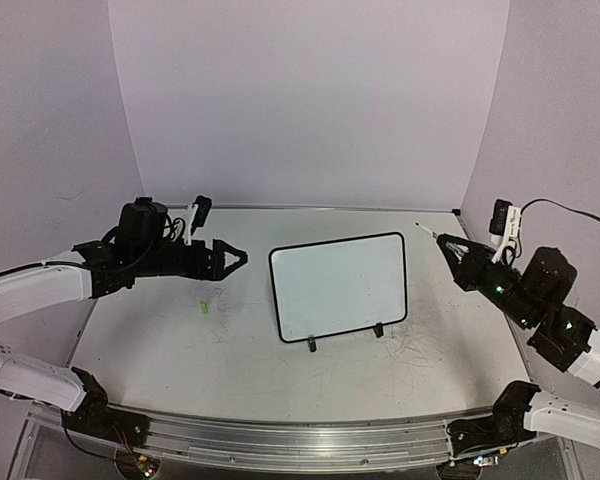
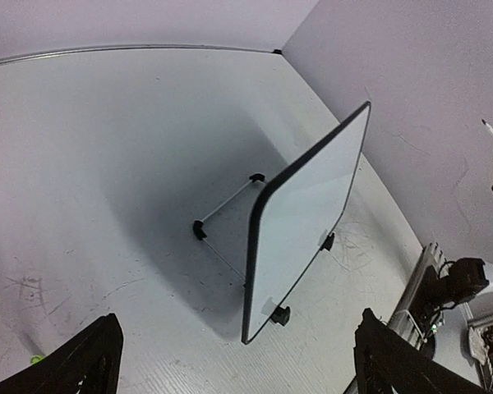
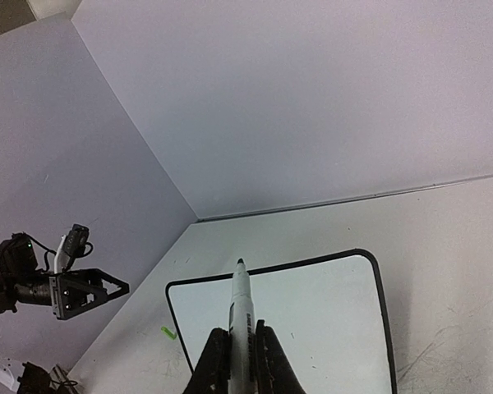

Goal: Write a sentence on the whiteboard
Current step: Hold the whiteboard at the center of the board.

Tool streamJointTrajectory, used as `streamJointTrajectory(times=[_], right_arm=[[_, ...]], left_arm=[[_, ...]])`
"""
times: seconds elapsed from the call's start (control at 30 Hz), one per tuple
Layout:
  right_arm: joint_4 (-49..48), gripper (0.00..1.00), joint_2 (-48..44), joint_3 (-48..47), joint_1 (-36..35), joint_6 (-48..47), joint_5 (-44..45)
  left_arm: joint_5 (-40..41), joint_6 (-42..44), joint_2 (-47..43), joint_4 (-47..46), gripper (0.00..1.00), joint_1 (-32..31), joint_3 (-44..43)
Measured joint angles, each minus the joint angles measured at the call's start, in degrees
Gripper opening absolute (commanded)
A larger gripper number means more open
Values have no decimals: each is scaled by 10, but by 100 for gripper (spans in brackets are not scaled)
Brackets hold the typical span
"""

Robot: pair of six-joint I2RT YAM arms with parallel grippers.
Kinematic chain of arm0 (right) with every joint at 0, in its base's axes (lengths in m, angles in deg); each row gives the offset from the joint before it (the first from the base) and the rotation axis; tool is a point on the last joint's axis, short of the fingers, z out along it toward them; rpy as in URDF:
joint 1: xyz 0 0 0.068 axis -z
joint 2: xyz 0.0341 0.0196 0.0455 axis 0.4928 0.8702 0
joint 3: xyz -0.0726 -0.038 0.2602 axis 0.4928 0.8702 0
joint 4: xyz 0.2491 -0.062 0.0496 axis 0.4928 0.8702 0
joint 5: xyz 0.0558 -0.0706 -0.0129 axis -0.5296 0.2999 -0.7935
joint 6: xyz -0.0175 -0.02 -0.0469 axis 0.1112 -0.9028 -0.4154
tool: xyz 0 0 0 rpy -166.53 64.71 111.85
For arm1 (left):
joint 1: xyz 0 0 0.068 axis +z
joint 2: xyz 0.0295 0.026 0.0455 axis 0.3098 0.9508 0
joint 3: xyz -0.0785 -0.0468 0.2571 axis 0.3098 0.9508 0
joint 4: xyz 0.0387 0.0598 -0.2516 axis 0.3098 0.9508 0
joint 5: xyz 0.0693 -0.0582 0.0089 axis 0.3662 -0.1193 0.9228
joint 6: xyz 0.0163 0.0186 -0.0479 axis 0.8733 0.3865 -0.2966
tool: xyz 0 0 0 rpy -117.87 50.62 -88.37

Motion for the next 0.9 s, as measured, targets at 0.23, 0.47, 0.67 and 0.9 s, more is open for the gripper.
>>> streamJointTrajectory(times=[0.23, 0.47, 0.67, 0.9], right_arm=[[3, 0, 30, -3, 0, 2, -21], [-1, 0, 66, -6, 0, 9, -59], [-11, 0, 96, -13, 0, 13, -97], [-10, 0, 116, -25, 0, 19, -123]], left_arm=[[-29, 18, 57, 0, 96, 0, -29], [-61, 18, 123, 9, 94, 0, -96], [-75, 34, 153, 12, 91, 0, -121], [-87, 67, 189, 13, 85, 0, -131]])
